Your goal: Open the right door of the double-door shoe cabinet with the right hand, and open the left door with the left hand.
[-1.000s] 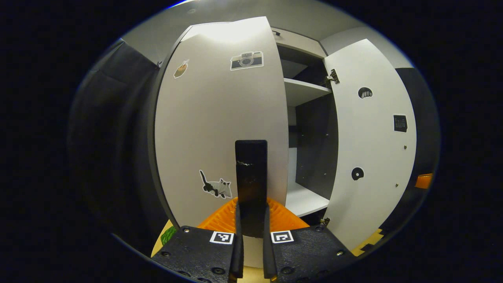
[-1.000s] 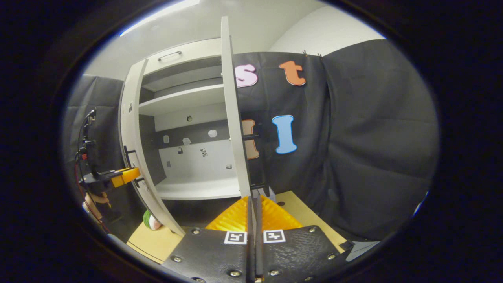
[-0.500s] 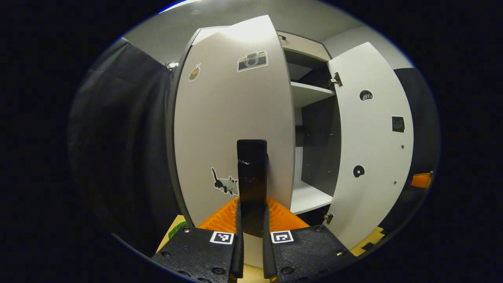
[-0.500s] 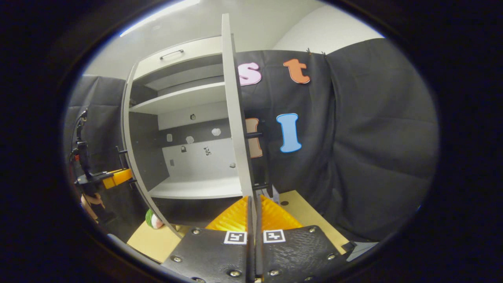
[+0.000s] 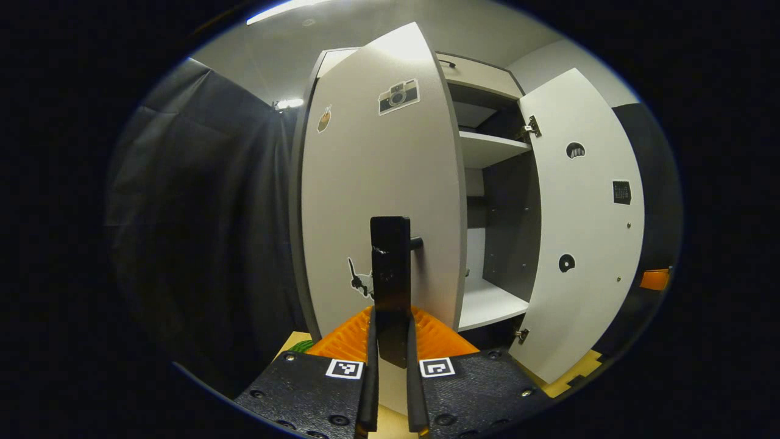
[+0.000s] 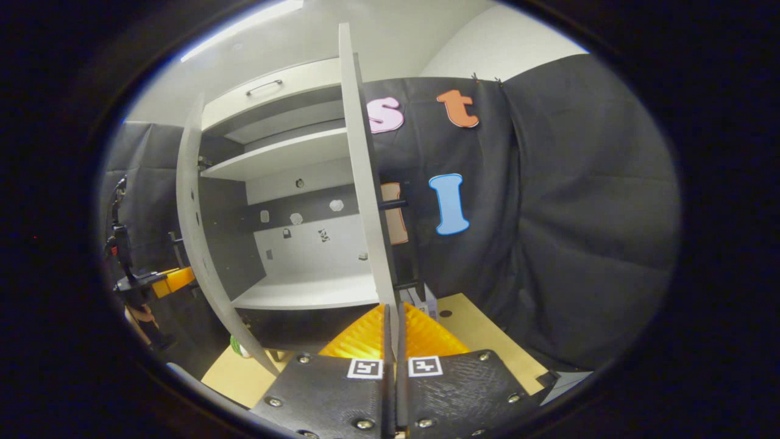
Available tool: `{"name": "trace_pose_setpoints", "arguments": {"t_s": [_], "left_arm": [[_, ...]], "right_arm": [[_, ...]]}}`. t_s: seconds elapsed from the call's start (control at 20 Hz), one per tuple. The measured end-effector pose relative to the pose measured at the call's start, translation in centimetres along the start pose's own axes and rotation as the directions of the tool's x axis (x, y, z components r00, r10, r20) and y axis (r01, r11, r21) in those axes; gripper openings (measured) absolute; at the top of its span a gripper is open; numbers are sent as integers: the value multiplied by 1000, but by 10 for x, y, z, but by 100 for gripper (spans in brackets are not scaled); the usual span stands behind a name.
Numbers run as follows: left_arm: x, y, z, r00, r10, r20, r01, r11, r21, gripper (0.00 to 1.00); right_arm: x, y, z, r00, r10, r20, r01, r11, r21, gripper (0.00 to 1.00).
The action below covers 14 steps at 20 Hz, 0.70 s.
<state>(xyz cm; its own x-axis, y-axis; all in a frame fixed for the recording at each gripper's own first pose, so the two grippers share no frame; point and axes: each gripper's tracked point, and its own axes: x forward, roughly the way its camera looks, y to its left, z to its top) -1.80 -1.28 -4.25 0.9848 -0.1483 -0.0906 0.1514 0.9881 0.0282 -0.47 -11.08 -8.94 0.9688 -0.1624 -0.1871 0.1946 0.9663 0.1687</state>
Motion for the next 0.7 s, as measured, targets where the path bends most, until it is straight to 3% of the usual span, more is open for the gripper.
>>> {"name": "trace_pose_setpoints", "arguments": {"t_s": [0.35, 0.7], "left_arm": [[-17, 23, -1, 997, 71, 8, -71, 997, 21, 17], [-28, 43, -1, 991, 133, -2, -133, 991, 24, 11]], "right_arm": [[-5, 3, 3, 1000, 17, 14, -17, 1000, 23, 4], [-8, 11, -1, 999, 34, 13, -35, 999, 25, 1]]}}
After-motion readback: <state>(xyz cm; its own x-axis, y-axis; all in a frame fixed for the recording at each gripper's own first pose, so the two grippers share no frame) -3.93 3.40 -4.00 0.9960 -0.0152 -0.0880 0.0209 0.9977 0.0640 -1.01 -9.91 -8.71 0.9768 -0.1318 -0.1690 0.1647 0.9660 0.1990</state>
